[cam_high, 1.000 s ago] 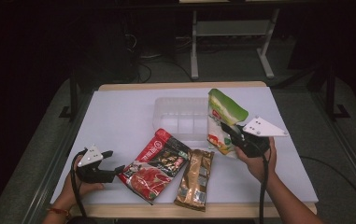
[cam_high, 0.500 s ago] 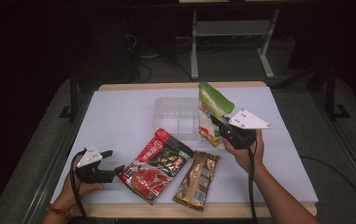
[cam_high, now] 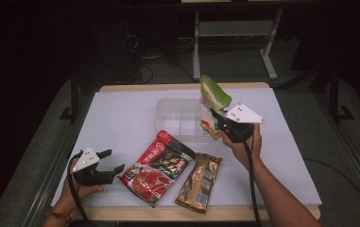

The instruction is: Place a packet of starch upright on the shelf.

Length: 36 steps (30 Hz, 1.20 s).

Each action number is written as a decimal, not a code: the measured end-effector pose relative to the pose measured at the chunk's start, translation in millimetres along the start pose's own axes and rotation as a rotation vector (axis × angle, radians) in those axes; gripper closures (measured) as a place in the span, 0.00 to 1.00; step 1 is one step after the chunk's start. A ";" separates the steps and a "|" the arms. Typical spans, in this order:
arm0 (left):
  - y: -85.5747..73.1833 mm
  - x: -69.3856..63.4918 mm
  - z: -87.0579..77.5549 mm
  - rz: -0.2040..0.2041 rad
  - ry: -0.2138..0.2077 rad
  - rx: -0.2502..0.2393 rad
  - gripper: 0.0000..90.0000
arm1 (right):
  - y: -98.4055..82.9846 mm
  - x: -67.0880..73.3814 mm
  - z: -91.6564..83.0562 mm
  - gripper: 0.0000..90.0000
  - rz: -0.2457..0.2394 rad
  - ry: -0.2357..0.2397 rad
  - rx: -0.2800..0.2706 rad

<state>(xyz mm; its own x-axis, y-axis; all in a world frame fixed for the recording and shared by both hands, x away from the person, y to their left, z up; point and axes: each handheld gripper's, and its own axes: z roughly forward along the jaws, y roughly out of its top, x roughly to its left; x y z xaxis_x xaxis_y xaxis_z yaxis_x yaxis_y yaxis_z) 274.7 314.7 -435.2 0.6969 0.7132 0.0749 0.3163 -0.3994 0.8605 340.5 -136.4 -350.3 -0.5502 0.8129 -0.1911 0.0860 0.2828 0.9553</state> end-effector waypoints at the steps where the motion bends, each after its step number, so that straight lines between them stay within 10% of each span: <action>1: -0.3 0.1 -0.2 0.002 0.000 0.003 0.25 | -0.2 -0.6 2.1 0.94 0.000 -0.002 -0.002; 36: 0.1 -3.7 2.8 0.010 -0.036 0.007 0.25 | -24.6 1.1 74.5 0.94 0.019 -0.137 0.049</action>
<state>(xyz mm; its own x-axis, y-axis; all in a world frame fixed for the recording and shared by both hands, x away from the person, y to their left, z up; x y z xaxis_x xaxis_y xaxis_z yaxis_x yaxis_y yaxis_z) 274.0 310.4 -436.8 0.7224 0.6884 0.0653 0.3139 -0.4105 0.8561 399.6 -104.6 -390.8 -0.4302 0.8792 -0.2050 0.1379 0.2884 0.9475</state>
